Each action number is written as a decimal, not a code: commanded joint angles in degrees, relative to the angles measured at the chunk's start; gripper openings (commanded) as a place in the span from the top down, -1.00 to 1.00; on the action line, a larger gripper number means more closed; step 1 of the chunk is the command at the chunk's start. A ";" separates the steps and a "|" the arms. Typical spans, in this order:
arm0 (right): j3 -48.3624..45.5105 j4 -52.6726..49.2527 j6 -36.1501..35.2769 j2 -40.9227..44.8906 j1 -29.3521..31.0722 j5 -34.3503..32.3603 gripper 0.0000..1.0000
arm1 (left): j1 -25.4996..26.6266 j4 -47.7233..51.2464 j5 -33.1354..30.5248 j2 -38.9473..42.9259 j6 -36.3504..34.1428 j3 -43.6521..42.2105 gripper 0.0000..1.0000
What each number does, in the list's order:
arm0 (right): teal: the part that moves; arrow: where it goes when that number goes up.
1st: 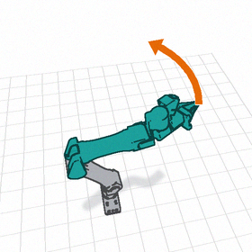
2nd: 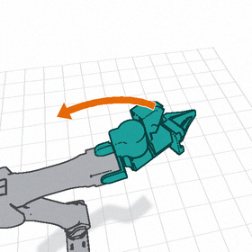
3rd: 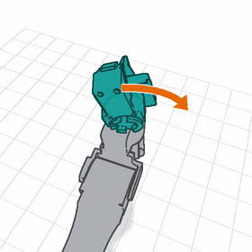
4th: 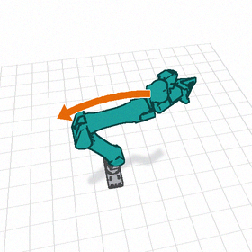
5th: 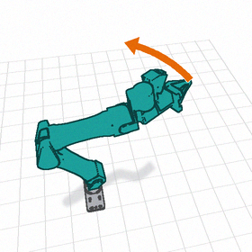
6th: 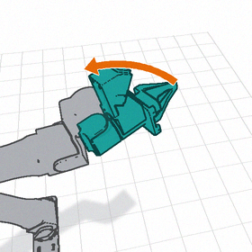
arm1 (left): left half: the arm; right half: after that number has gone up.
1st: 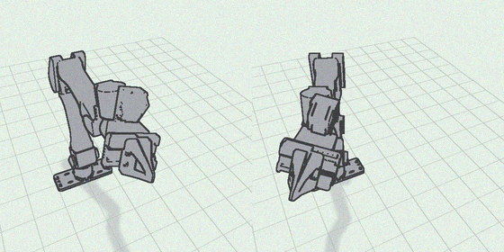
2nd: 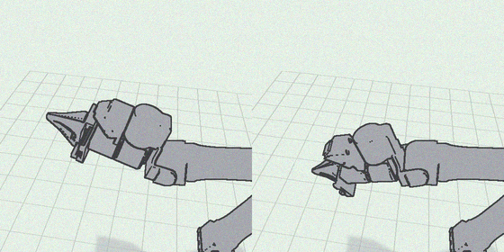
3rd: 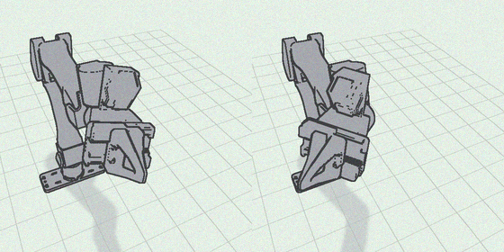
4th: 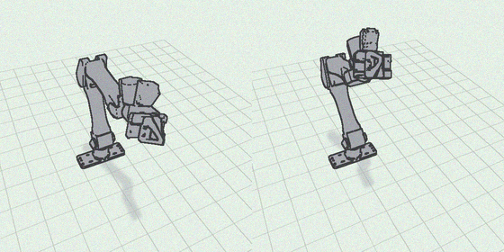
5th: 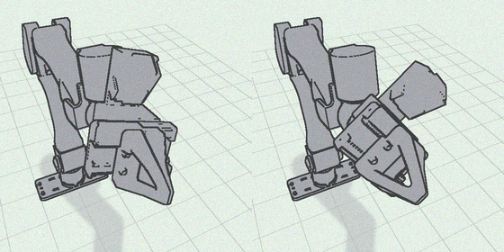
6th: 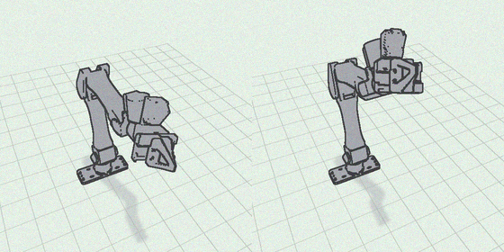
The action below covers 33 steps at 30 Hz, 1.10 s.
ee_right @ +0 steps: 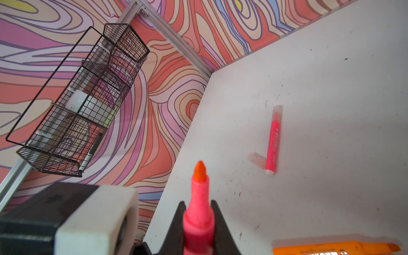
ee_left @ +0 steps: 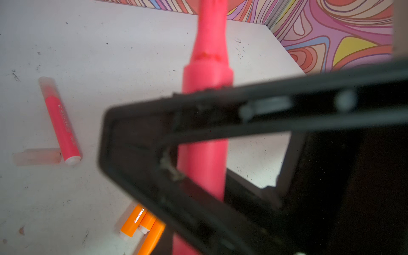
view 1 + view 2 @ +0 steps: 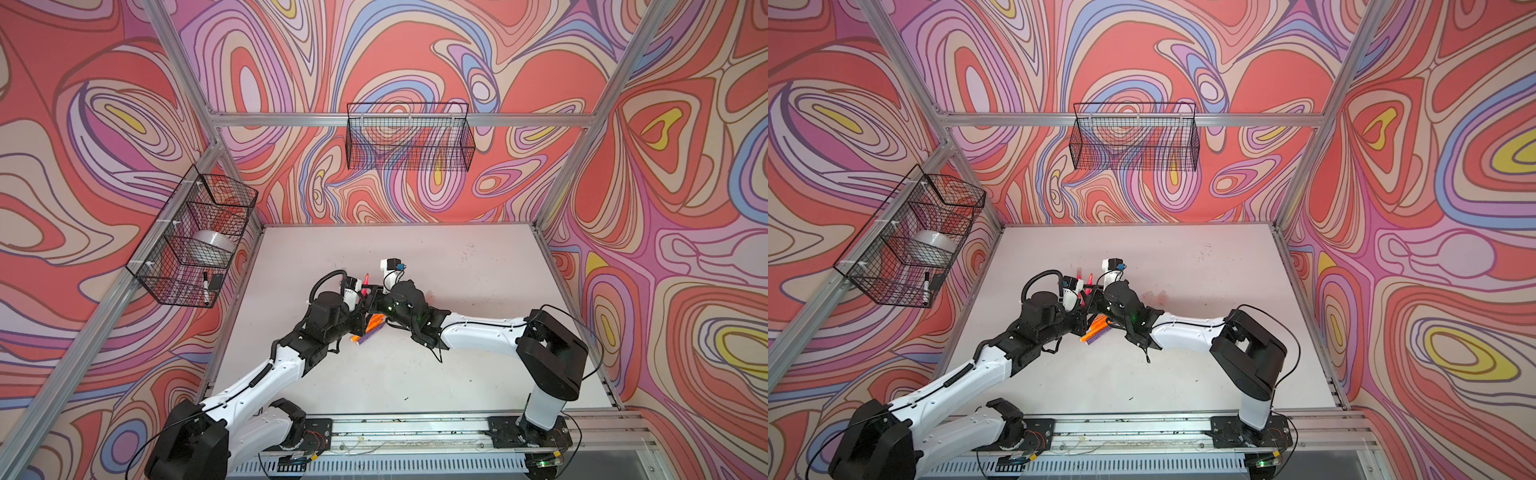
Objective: Insert the pens into the pen caps
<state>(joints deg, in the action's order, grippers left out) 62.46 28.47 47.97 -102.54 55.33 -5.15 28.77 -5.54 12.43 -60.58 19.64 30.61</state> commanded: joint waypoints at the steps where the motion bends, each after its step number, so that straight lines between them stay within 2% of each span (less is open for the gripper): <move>1: -0.24 -5.18 -3.33 -1.38 2.52 1.75 1.00 | 0.19 -4.63 0.10 2.03 -0.65 1.61 0.44; 6: -1.69 -5.14 -4.93 -0.37 2.54 2.25 1.00 | 0.14 -3.54 -2.36 2.81 -1.08 1.38 0.24; 10: -2.95 -5.10 -6.24 0.53 2.61 1.73 1.00 | 0.14 -3.59 -1.47 3.35 -1.10 1.23 0.06; 13: -2.95 -5.45 -6.68 0.68 2.59 1.82 1.00 | 0.16 -4.38 -0.24 3.80 -1.09 0.91 0.03; 18: -1.91 -6.04 -6.84 -0.35 2.57 2.54 1.00 | 0.14 -5.66 2.48 4.48 -1.35 0.77 0.30; 24: -0.84 -7.75 -6.71 -1.00 2.50 2.59 1.00 | 0.17 -6.14 3.46 4.77 -1.45 0.34 0.97; 29: -1.85 -6.49 -6.46 0.47 2.50 2.51 0.97 | 0.14 -8.11 5.02 3.87 -1.62 -0.54 1.00; 33: -2.81 -5.39 -6.07 2.36 2.50 2.58 0.60 | 0.15 -8.56 5.88 2.88 -1.82 -0.55 1.00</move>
<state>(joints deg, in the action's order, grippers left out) 61.54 26.04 42.37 -101.14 56.07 -5.43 28.45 -5.13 13.72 -57.65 18.72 29.43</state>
